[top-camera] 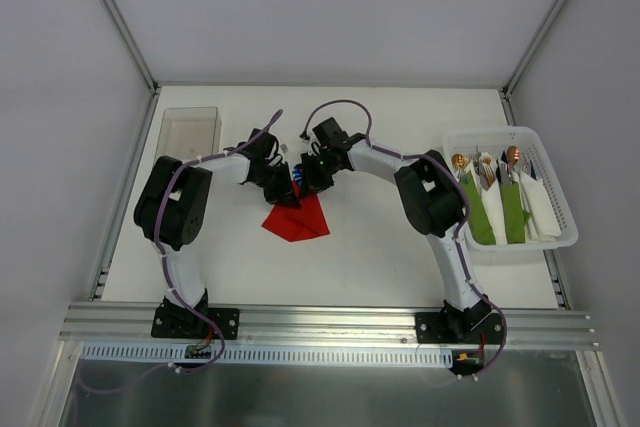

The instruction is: Place the utensils on the paper napkin and roll it up

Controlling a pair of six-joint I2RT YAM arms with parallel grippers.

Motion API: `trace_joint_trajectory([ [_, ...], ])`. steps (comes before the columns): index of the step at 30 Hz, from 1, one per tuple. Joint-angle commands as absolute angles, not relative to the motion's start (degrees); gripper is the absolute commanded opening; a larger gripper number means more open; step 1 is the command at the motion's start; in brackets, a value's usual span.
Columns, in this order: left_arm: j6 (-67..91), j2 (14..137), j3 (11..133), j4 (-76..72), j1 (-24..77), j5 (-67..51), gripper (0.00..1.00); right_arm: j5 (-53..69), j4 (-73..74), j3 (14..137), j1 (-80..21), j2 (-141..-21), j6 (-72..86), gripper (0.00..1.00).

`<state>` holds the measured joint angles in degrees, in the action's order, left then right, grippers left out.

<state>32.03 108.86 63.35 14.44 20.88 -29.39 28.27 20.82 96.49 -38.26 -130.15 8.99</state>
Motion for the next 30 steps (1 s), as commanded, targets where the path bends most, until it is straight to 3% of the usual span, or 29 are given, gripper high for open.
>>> trace_joint_trajectory([
  [1, 29.4, 103.2, 61.8, 17.4, 20.3, -29.4, 0.02, 24.9, 22.8, 97.6, -38.6, -131.7, 8.8, 0.01],
  [11, 35.7, 97.6, 59.4, 13.5, 26.0, -30.2, 0.02, 20.9, 24.5, 96.4, -36.7, -131.2, 15.3, 0.0],
  [20, 45.4, 104.2, 57.8, 8.3, 32.5, -28.1, 0.01, 21.3, 24.4, 94.0, -35.1, -129.6, 20.6, 0.0],
  [30, 48.1, 101.4, 50.9, 8.3, 30.3, -22.2, 0.0, 20.1, 24.3, 89.1, -31.6, -126.4, 22.0, 0.0],
])
